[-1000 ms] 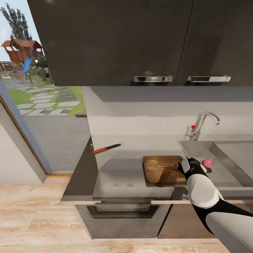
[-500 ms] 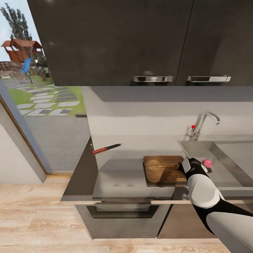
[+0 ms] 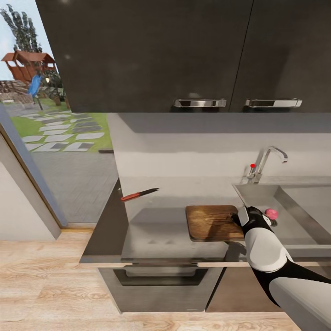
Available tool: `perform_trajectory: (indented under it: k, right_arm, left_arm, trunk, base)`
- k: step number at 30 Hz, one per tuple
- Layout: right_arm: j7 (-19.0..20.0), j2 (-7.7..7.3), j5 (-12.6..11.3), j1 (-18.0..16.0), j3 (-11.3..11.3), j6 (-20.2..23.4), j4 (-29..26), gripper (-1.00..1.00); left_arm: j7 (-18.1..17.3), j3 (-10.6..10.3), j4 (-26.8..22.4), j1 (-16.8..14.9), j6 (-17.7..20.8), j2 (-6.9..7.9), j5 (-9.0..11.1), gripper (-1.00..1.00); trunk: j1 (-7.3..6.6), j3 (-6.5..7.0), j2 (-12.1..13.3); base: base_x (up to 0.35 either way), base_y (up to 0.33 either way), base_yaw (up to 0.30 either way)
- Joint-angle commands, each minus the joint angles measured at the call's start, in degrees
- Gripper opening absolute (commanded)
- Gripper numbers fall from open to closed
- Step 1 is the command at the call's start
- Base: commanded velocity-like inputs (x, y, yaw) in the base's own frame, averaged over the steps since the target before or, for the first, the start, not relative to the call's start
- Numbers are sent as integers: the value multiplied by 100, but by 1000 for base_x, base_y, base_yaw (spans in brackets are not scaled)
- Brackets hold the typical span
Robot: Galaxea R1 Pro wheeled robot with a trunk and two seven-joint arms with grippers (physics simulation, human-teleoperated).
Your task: In the kitchen, take the Vidalia onion out of the sink, dice it on the chopping board with the paring knife, put the diced onion into the bowl on the countertop, then place both the paring knife and the chopping board into the sink.
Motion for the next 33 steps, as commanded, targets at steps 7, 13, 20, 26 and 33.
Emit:
perform_trajectory:
  k: [7,13,20,26,33]
  right_arm:
    - [10,13,38,-9,9,28,-79,100]
    - [23,22,38,-9,173,24,-92,100]
    - [25,47,38,-9,832,21,-121,100]
    - [31,583,49,-9,1189,12,-978,100]
    - [440,583,75,2,1345,27,-1749,100]
  left_arm:
    - [0,7,3,-2,-18,0,-2,100]
    - [0,7,3,-3,-18,0,-2,100]
    - [0,7,3,-4,-18,0,5,100]
    - [0,7,3,-3,-18,0,-3,100]
    - [0,7,3,-4,-18,0,-4,100]
  trunk:
    - [3,-12,-12]
    - [3,-12,-12]
    - [3,-12,-12]
    - [3,-12,-12]
    - [3,-12,-12]
  base:
    - [0,0,0]
    - [0,0,0]
    - [0,0,0]
    - [0,0,0]
    - [0,0,0]
